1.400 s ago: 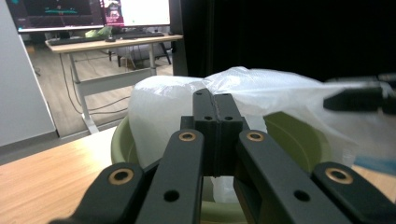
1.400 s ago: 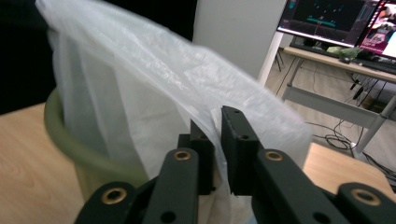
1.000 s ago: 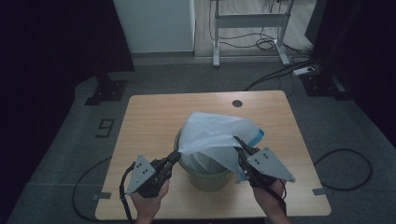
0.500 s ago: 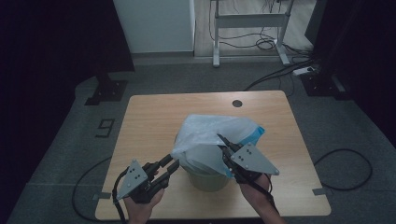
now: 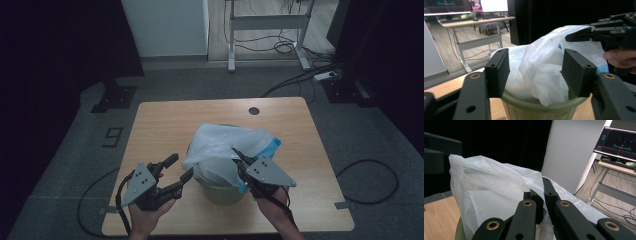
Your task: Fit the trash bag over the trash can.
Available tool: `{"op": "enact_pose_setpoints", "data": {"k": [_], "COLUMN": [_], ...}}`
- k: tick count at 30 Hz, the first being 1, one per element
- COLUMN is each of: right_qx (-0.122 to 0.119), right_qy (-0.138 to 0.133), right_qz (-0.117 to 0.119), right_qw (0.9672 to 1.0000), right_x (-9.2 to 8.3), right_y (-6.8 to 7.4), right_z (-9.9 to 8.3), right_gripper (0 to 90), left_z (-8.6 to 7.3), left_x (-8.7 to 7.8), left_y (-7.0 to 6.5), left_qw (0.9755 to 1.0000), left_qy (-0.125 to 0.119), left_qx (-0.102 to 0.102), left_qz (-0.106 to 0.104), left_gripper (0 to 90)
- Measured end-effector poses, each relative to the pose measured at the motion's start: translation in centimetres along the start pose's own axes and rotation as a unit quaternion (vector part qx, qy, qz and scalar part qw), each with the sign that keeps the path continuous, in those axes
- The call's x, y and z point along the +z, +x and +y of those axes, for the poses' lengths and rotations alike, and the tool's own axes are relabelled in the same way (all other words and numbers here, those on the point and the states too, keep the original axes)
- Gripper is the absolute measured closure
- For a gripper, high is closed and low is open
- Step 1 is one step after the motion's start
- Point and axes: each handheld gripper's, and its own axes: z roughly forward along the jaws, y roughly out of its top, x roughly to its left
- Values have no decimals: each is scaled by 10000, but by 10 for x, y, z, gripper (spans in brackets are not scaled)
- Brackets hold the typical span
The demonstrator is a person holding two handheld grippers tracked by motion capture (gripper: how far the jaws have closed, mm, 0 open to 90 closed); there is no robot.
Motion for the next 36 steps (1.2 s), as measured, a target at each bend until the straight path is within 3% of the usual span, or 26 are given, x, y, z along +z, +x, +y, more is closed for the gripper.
{"op": "enact_pose_setpoints", "data": {"k": [4, 6, 9, 12, 13, 15, 17, 19, 22, 27, 31, 36], "right_qx": [-29, -43, -56, -36, -12, 56, 129, 258, 369, 564, 666, 758], "right_qy": [-9, -12, -23, -2, 8, 17, -36, -169, -347, -330, -165, 9], "right_qz": [49, 73, 135, 234, 304, 569, 668, 803, 737, 480, 338, -70], "right_qw": [10000, 10000, 9999, 9997, 9995, 9984, 9977, 9963, 9960, 9967, 9971, 9971], "right_x": [1, 2, 4, 6, 6, 4, -3, -15, -34, -56, -62, -60], "right_y": [1, 2, 4, 6, 6, 6, 9, 10, 7, -5, -10, -20], "right_z": [3, 5, 7, 6, 5, 4, 2, 0, -6, -22, -40, -57], "right_gripper": [889, 889, 888, 884, 858, 692, 540, 448, 404, 377, 365, 357], "left_z": [5, 5, 4, 2, 1, 0, -2, -4, -10, -19, -23, -25], "left_x": [15, 21, 27, 32, 33, 32, 29, 25, 19, 11, 8, 4], "left_y": [7, 7, 6, 9, 10, 12, 16, 21, 28, 35, 38, 41], "left_qw": [9996, 9994, 9993, 9986, 9984, 9983, 9985, 9985, 9978, 9959, 9949, 9945], "left_qy": [210, 266, 324, 419, 448, 472, 432, 373, 313, 259, 252, 232], "left_qx": [-38, 7, -11, -138, -159, -204, -298, -413, -574, -833, -936, -983], "left_qz": [-188, -198, -167, -296, -305, -257, -124, 7, 144, 244, 263, 287], "left_gripper": [372, 426, 637, 790, 824, 868, 880, 883, 884, 883, 883, 882]}}
